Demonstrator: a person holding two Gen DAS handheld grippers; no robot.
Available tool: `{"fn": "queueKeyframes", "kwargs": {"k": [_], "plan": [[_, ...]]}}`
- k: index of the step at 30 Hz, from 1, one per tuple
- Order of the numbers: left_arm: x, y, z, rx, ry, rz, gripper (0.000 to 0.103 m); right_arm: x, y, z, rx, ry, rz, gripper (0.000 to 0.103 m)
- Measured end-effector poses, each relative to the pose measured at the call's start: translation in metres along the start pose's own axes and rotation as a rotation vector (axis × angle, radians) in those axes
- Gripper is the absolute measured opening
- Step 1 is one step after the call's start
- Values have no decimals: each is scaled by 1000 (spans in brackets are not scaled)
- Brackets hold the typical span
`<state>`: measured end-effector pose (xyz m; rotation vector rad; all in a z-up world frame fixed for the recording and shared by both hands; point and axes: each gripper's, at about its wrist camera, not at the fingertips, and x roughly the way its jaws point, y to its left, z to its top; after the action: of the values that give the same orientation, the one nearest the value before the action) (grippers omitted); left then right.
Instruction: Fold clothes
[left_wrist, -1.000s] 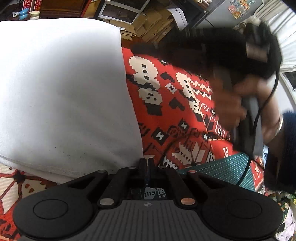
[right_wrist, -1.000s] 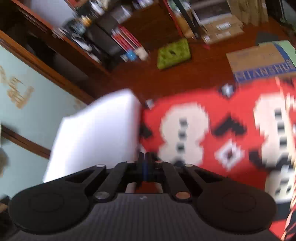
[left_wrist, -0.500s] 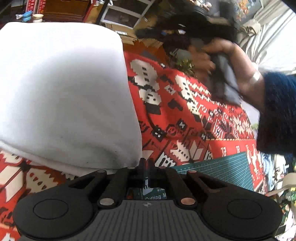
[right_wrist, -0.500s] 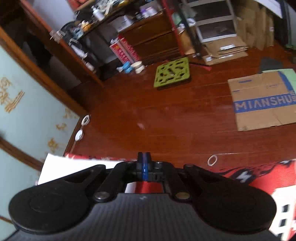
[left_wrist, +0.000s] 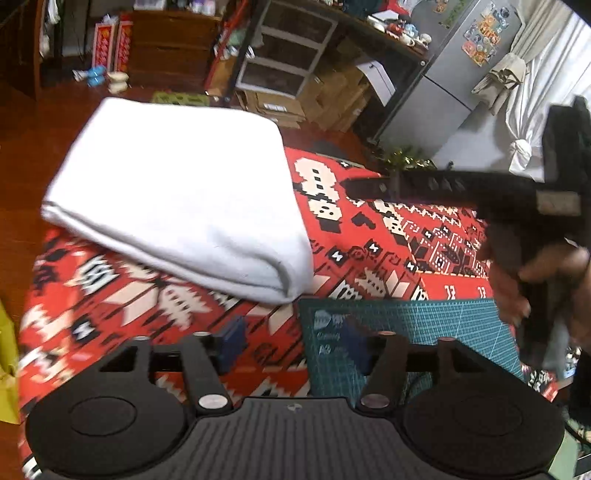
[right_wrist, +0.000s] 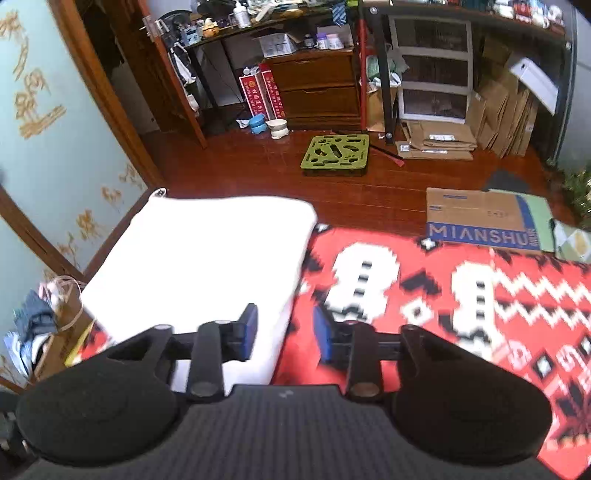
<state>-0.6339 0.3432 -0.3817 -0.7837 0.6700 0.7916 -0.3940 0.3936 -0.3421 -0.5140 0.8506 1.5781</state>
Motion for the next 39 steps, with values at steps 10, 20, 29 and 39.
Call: {"fn": "queueKeyframes", "kwargs": {"k": [10,20,29,39], "plan": [[-76,-10,-45,35,-110,118,78,-100,73,-60,-16,-55,-88,94],[-152,-9,-86,20,-202,226,86,-192,129,-122,47,-107,-114,103],[-217,-20,-141,57,-276,298,86,-245,175,-182,148,-157,-204,103],[-282,-54,-152,82,-259,369,88,-337,230,-202,95,-196,-276,103]]}}
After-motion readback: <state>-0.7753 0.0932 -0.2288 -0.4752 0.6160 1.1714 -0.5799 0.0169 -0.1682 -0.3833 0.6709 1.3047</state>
